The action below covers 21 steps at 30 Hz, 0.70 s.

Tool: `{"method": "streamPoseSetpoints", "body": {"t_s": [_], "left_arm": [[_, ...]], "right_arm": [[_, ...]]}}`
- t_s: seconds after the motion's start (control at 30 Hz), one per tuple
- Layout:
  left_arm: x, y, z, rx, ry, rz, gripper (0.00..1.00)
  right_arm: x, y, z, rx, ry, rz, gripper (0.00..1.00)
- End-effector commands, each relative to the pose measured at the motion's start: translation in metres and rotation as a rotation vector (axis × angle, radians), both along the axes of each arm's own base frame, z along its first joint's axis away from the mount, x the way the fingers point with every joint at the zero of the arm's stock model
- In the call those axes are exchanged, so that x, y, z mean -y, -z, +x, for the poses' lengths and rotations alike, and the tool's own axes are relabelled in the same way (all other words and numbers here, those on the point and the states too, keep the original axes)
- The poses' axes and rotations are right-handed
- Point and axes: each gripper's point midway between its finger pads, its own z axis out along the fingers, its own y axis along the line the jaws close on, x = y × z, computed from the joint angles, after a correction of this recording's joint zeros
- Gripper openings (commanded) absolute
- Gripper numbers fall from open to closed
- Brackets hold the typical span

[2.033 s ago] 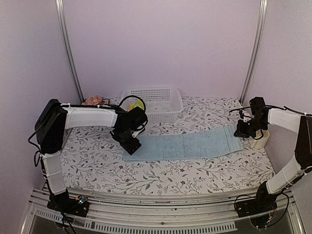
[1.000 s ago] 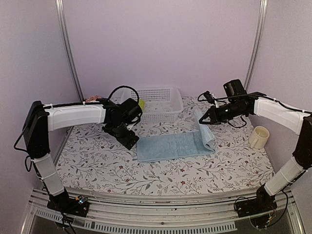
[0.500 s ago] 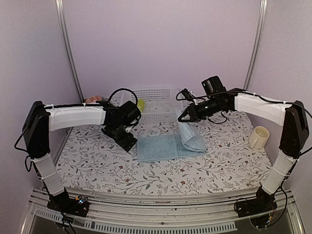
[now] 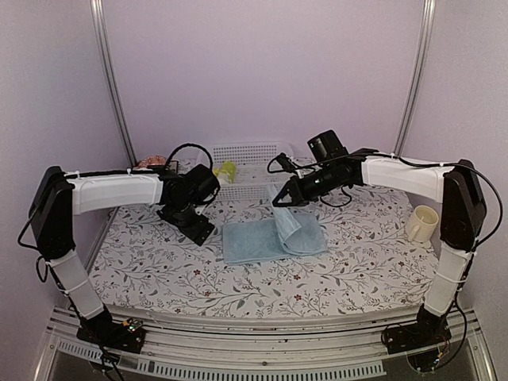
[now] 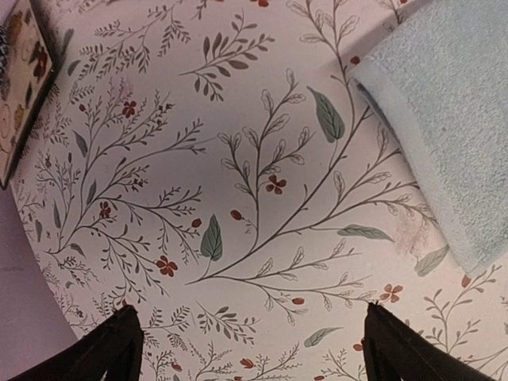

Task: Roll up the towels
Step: Fold the towel at the center of the board.

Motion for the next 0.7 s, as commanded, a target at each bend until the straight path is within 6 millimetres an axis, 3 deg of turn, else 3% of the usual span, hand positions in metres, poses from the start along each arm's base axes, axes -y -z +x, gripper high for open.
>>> {"method": "streamPoseSetpoints", "body": {"t_s": [0.0,0.67], "left_arm": [[0.000,-0.005,0.003,0.028,-0.019,-0.039,0.97],[0.005,-0.002,0.001,0.012,-0.005,-0.065,0.97]], "right_arm": [[-0.013,-0.004,0.012,0.028,-0.002,0.033,0.03],[-0.041,0.035,0.021,0.004,-0.014,0.045,0.03]]}}
